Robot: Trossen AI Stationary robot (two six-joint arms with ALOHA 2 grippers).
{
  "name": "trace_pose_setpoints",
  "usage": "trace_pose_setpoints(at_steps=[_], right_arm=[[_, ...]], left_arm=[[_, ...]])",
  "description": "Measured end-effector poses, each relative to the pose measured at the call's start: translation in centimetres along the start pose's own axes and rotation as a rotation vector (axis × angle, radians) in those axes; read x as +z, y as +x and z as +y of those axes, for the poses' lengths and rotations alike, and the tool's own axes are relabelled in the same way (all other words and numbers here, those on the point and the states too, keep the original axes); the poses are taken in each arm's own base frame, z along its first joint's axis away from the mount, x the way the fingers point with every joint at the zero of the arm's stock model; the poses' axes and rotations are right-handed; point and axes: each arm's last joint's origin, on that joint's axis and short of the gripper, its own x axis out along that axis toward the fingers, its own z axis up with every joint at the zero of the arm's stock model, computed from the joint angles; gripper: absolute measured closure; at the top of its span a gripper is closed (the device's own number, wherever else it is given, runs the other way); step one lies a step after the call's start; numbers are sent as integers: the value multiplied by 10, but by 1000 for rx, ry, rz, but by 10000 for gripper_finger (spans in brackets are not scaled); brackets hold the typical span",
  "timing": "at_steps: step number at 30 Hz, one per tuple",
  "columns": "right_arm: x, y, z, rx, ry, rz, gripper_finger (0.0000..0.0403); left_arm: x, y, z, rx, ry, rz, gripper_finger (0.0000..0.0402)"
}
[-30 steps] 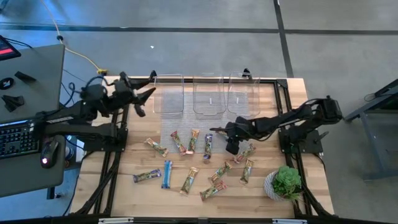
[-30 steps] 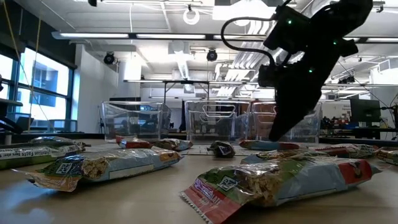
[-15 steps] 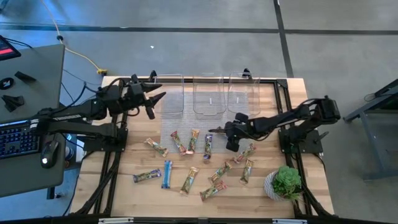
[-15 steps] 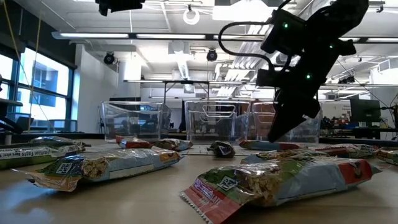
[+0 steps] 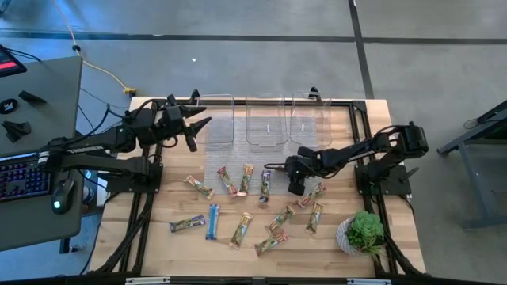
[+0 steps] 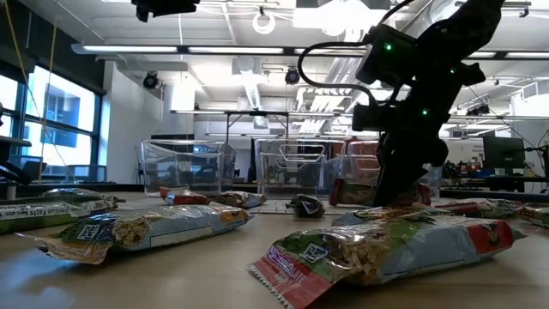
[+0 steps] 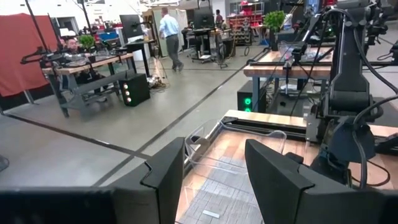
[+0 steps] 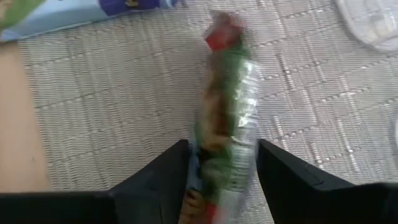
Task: Pick and place Granola Bars by type
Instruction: Put the red granola bar into the right transparent bin
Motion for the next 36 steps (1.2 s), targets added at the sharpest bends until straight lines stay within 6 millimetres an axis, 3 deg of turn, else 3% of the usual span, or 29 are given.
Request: trace_pose_setpoints(at_steps=[6, 14, 20, 25, 30, 36], right_arm=[[1, 0, 1, 18, -18, -14, 251], [9, -1, 4, 53, -33, -87, 319], [22, -3, 7, 92, 1, -227, 370], [37, -13, 9, 131, -1, -374, 376], [60, -54, 3, -7, -18, -455, 366], [73, -123, -19, -416, -95, -489, 365]], left_arm=[[-1, 0, 0, 0, 2, 6, 237], [-2, 0, 0, -2, 8, 23, 237], [-2, 0, 0, -2, 7, 23, 237], [-2, 0, 0, -2, 7, 23, 237], [-2, 0, 0, -2, 7, 22, 237], [-4, 0, 0, -4, 11, 42, 237]])
